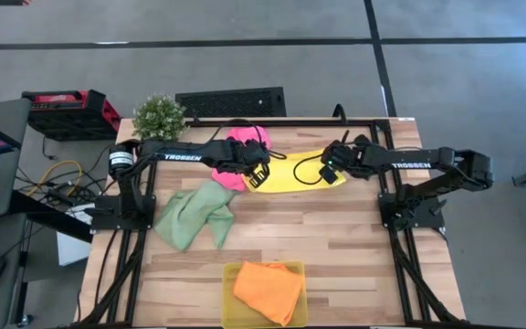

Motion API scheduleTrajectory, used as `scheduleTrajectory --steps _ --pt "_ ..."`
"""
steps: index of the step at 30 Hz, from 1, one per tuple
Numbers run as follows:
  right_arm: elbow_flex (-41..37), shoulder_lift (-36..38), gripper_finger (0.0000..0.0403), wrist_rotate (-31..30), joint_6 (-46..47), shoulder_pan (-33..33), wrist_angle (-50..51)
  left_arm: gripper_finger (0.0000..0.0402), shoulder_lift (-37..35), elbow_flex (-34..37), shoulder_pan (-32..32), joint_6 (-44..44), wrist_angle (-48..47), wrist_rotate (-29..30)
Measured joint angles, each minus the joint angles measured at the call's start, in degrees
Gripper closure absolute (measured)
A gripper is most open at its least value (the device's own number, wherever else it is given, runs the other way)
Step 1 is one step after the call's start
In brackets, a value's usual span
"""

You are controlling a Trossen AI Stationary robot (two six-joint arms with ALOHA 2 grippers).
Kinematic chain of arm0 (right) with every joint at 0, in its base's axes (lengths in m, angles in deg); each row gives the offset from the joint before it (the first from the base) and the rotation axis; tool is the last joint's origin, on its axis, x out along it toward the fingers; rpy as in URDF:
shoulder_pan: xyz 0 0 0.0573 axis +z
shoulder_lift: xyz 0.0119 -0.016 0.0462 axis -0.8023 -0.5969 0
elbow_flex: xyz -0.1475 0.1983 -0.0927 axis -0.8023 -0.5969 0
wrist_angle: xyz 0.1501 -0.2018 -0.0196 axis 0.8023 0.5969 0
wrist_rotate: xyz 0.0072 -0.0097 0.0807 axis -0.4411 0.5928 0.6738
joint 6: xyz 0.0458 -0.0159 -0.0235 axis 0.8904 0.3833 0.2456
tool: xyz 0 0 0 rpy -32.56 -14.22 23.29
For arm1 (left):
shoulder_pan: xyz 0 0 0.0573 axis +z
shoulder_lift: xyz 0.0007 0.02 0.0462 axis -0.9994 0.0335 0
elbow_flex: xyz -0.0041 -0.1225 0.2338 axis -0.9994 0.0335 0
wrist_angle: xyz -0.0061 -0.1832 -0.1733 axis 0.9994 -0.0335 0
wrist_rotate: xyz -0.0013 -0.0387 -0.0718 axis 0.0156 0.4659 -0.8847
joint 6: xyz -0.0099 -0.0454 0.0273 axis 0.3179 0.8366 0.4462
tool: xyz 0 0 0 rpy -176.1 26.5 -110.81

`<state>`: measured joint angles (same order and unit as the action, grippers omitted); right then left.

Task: Fold microfiber towels
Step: Fold the yellow microfiber cloth

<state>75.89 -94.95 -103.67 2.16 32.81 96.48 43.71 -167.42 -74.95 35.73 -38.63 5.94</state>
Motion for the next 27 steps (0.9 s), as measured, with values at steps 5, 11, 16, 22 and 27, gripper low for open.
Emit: scheduleTrajectory --steps 5,11,16,22,27 --pt "0.0 0.0 0.0293 -0.2 -0.7 -1.7 -1.4 0.0317 0.0 0.0 1.3 0.0 0.2 0.0" --pt "0.0 0.0 0.0238 -0.2 -1.2 -5.2 -1.5 0.0278 0.0 0.0 2.7 0.0 0.3 1.8" --pt "0.0 0.0 0.0201 0.0 -1.2 -7.2 -1.5 0.0266 0.0 0.0 3.7 -0.1 0.3 3.2" --pt "0.1 0.0 0.0182 2.6 -4.0 -7.2 -1.4 0.0264 0.0 0.0 3.7 -4.2 -0.9 3.2" --pt "0.1 0.2 0.0181 6.4 -4.0 -7.2 -1.2 0.0264 0.0 0.0 3.7 -10.2 -2.7 4.0"
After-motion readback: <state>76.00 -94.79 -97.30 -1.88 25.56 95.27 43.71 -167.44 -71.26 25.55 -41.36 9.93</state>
